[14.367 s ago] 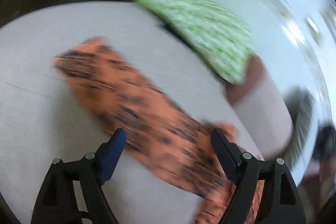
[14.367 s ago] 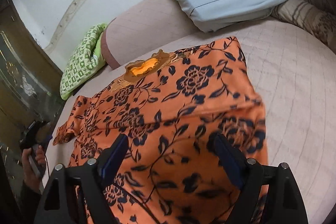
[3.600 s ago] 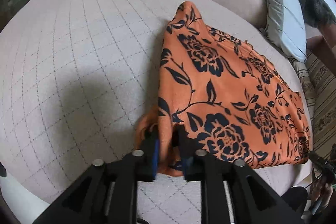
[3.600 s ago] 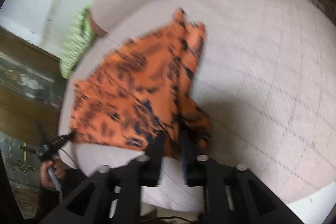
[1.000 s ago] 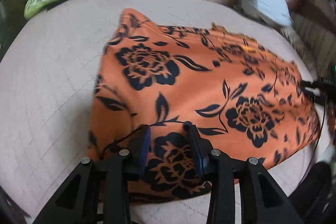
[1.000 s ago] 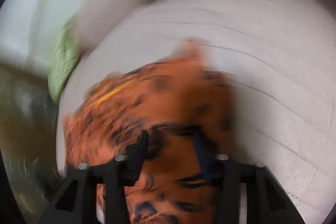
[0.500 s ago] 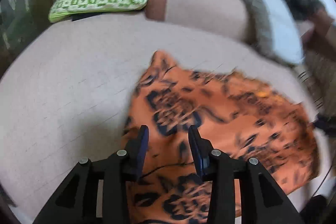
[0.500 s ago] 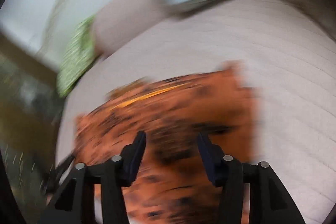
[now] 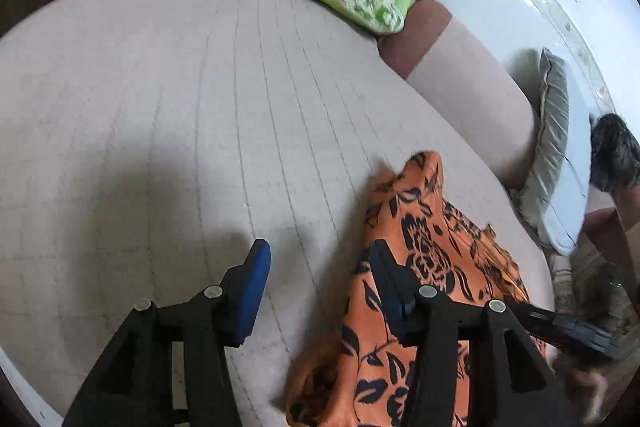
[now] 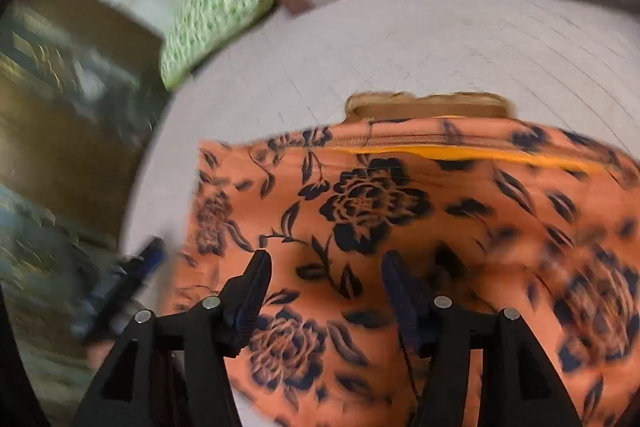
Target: Fold small clothes
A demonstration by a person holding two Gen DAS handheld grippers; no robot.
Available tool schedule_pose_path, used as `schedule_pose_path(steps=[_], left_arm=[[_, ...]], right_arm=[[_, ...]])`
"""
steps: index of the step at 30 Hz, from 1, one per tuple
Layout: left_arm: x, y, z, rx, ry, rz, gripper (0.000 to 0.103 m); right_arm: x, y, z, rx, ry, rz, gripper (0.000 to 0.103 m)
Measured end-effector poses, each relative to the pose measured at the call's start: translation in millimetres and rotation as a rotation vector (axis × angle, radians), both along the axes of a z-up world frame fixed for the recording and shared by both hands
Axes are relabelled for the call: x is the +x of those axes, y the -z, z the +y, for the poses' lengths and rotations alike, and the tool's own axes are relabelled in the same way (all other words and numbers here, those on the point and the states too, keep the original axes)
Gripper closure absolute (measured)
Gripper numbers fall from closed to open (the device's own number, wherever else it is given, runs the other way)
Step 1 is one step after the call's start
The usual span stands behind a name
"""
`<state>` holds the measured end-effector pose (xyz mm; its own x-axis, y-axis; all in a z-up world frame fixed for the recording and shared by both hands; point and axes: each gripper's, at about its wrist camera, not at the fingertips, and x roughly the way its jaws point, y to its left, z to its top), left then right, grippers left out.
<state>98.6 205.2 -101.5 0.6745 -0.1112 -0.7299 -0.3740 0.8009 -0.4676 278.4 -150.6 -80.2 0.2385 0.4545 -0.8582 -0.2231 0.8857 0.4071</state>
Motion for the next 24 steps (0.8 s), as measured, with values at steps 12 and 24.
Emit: schedule_pose_path(steps=[12, 24], left_arm=[[-9, 1, -8, -0.003, 0.157, 0.059, 0.051], [13, 14, -46, 0.077, 0.263, 0.106, 0.051]], right_arm=[[29, -11, 182, 0.309, -0.274, 0.115, 0.041], [30, -17, 131, 0.452, -0.023, 0.082, 0.040]])
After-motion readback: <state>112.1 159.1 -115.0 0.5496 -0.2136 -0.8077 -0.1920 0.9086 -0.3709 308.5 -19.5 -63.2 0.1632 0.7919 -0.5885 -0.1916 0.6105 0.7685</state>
